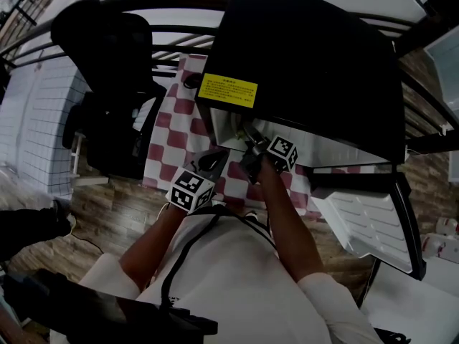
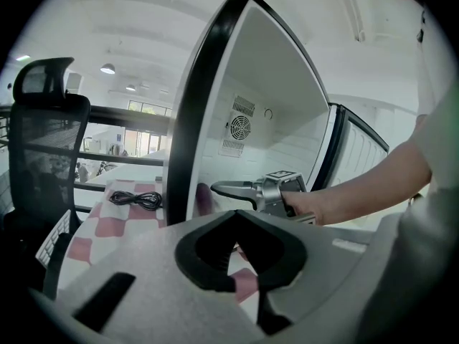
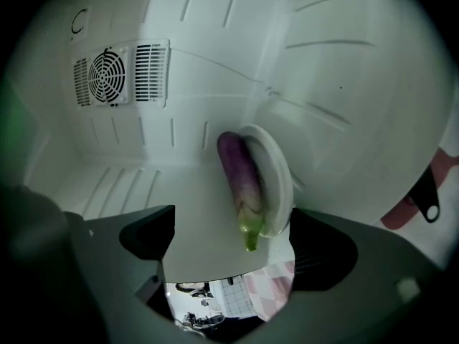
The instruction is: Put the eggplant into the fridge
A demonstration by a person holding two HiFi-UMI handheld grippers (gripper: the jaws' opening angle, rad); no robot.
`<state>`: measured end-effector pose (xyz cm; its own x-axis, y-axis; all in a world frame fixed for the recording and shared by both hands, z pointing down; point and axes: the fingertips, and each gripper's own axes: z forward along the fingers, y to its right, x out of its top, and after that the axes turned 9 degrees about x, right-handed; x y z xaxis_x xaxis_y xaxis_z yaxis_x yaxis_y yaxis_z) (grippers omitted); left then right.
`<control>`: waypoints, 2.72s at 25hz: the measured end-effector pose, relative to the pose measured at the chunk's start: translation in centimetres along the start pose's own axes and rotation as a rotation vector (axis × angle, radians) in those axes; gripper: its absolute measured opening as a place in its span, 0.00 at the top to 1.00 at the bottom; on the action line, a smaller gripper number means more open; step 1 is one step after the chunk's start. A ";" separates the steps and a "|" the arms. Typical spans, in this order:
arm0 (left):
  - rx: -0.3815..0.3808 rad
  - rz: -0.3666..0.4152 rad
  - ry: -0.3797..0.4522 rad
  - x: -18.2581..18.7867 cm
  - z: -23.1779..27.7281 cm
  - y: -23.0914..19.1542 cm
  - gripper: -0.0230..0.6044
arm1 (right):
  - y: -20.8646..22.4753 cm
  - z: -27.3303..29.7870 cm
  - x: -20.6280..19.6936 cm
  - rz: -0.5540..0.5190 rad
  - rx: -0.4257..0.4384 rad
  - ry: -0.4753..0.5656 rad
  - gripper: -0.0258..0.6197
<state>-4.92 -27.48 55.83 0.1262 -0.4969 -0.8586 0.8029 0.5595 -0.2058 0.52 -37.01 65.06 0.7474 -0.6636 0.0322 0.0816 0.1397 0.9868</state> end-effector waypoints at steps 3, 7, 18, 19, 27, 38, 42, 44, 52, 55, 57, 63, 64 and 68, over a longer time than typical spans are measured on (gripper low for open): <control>-0.002 0.003 0.000 0.0 0.0 0.1 0.96 | -0.3 0.0 0.0 -0.002 0.009 0.004 0.17; -0.011 0.009 0.003 0.0 0.1 0.6 0.96 | 0.0 -0.5 0.2 0.039 -0.015 0.028 0.17; -0.013 0.018 0.017 0.0 -0.2 1.9 0.96 | -0.7 -2.4 -0.8 0.013 0.040 -0.008 0.28; -0.009 0.019 0.020 0.0 -0.3 2.1 0.96 | -0.8 -2.7 -1.0 0.009 0.046 -0.010 0.30; 0.025 0.015 0.041 -0.2 -1.0 5.4 0.96 | -2.1 -7.2 -2.1 -0.066 0.117 -0.073 0.60; 0.086 -0.017 0.066 -1.5 -2.4 11.8 0.96 | -4.9 -15.6 -3.8 -0.331 0.179 -0.168 0.95; 0.107 -0.027 0.076 -2.1 -2.9 13.9 0.96 | -6.0 -19.1 -4.4 -0.443 0.212 -0.199 0.95; 0.118 -0.032 0.080 -2.5 -3.2 14.9 0.96 | -6.4 -21.0 -4.7 -0.483 0.232 -0.213 0.95; 0.171 -0.049 0.096 -3.9 -5.0 17.8 0.96 | -7.4 -28.2 -5.8 -0.804 0.225 -0.261 0.95; 0.189 -0.055 0.104 -4.3 -5.6 18.6 0.96 | -7.5 -29.8 -6.1 -0.871 0.236 -0.271 0.95; 0.201 -0.058 0.106 -4.6 -6.0 19.1 0.96 | -7.5 -30.7 -6.1 -0.902 0.237 -0.274 0.95; 0.221 -0.062 0.111 -4.6 -6.6 19.8 0.96 | -8.3 -32.0 -5.7 -0.957 0.249 -0.264 0.95; 0.222 -0.061 0.113 -4.5 -6.6 19.7 0.96 | -8.4 -32.0 -5.6 -0.966 0.251 -0.263 0.95; 0.217 -0.058 0.116 -4.1 -6.5 19.1 0.96 | -8.8 -31.7 -5.7 -0.996 0.246 -0.262 0.95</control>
<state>6.10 -10.43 52.33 0.0181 -0.4376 -0.8990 0.9147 0.3703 -0.1618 16.41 -11.15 51.21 0.2492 -0.5385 -0.8049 0.4215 -0.6880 0.5908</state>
